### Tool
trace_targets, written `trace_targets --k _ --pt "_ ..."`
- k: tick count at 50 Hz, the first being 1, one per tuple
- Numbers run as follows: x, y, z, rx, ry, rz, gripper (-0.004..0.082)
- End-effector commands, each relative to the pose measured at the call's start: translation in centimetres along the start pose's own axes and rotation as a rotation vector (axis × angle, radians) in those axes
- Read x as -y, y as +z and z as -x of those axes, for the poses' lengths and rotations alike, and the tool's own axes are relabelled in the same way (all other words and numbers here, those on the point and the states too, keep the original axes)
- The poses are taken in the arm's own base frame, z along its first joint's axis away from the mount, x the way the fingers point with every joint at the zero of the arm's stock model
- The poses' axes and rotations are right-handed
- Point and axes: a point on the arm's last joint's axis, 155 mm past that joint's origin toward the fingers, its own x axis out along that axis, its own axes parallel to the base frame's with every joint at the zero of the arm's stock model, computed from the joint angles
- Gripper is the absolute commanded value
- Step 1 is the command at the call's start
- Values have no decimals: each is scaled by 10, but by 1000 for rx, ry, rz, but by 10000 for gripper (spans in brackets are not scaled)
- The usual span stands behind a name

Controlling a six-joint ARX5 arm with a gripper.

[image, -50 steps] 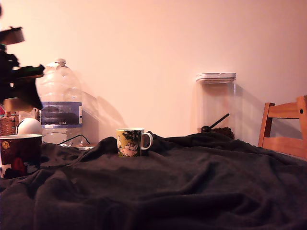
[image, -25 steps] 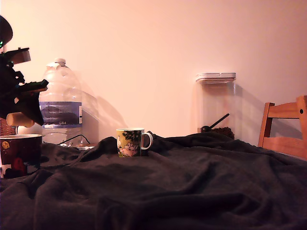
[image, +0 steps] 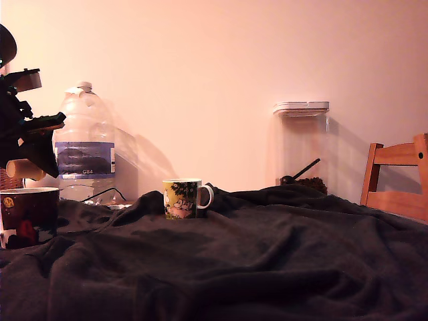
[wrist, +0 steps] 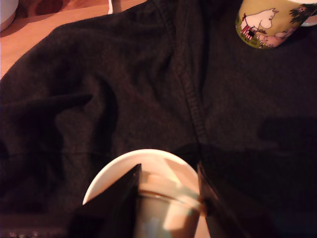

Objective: Pick up the coffee capsules from the table one by one and drop them inside the nearest coffee cup

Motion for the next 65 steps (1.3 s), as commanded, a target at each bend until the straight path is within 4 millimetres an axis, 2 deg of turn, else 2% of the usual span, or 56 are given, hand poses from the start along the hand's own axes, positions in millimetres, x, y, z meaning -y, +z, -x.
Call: trace_targets --k 1,6,9,12,24,28,32,35,38,40,48,52,65 --pt "-1 3 -2 12 -2 -5 319" --pt "-2 6 -2 22 4 -7 531" --pt "-6 7 -2 27 20 -8 616" --pt "-8 9 -1 35 25 -7 638" --pt "-12 17 0 67 34 -9 632" --pt "-12 19 0 75 34 -17 576" --pt "-12 22 1 87 33 -41 461" --pt "-11 26 1 99 28 -44 303" --pt "-10 30 4 114 29 -50 83" --pt "-8 32 7 124 28 -60 -25" --pt "-2 47 22 182 28 -89 -16" --pt "2 53 36 237 29 -102 -16" --pt "14 44 80 369 32 -125 -16"
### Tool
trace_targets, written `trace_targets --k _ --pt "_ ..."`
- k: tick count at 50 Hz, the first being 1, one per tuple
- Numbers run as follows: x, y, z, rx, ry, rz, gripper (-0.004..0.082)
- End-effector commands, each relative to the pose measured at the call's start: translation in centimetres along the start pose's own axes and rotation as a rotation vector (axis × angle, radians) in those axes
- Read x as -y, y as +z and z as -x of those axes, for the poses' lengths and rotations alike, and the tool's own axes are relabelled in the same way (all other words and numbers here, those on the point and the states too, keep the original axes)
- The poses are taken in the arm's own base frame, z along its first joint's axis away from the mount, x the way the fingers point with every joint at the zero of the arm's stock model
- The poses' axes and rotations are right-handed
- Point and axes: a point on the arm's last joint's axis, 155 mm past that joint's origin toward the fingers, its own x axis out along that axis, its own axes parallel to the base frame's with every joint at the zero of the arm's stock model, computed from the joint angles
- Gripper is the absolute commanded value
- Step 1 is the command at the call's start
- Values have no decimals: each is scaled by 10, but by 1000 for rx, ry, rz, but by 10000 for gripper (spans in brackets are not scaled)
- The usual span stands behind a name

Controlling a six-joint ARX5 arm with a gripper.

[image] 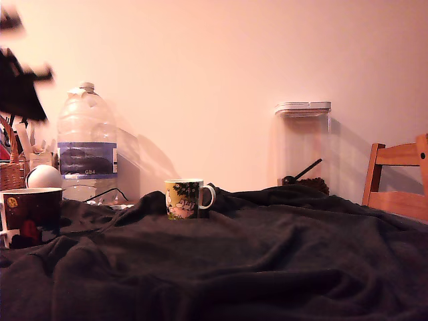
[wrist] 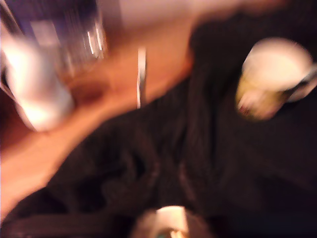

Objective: Pick up the coffee capsules from the table one by one and drop them inside the nearest coffee cup

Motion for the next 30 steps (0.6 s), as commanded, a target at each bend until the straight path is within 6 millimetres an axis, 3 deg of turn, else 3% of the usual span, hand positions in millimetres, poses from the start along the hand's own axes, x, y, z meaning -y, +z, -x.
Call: trace_targets --k 1,17,30 --pt "5 -13 4 -4 -9 1 -16" --pt "20 -11 64 129 -6 79 -16" --pt "28 -28 89 123 -8 98 -16"
